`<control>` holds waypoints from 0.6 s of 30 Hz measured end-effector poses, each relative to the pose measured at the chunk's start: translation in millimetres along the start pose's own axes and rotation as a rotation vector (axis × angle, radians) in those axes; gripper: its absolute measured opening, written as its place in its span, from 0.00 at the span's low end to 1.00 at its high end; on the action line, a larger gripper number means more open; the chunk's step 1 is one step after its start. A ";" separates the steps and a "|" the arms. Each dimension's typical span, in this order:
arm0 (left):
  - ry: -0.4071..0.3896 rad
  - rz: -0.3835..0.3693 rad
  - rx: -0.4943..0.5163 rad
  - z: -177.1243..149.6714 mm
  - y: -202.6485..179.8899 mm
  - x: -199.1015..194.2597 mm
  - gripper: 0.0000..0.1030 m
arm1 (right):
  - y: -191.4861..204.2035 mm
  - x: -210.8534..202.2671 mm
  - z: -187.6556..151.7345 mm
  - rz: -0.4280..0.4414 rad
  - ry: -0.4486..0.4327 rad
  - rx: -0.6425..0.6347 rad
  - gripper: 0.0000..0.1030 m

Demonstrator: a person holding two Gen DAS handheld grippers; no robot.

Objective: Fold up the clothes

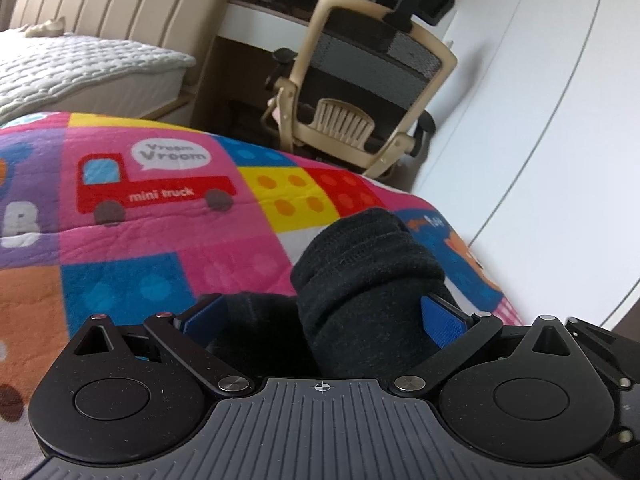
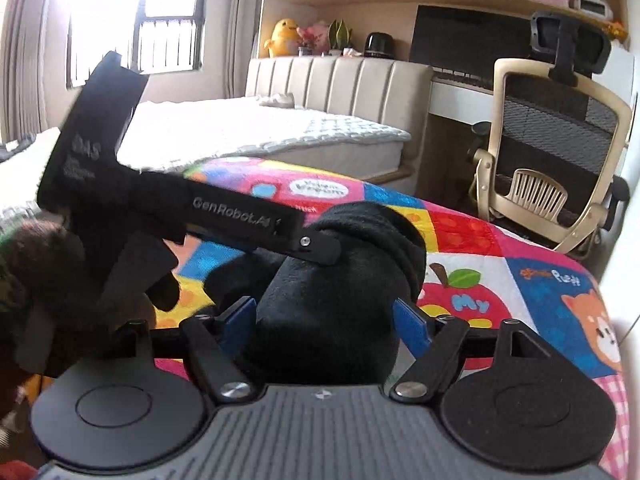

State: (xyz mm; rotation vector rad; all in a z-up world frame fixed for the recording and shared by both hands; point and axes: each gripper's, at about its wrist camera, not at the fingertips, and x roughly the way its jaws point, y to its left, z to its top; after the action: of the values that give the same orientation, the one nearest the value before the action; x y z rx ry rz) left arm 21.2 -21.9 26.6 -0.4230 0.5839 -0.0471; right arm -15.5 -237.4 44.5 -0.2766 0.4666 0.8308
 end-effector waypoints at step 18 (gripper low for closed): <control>0.016 0.156 -0.106 -4.9 53.9 -2.4 1.00 | -62.3 17.9 -9.1 0.166 0.012 0.483 0.92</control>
State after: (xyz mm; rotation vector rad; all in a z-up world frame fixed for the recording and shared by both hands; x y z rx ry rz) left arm 12.5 25.8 2.5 -0.4789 0.6353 0.1306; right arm 39.6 -270.0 31.1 0.2054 0.6914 0.8510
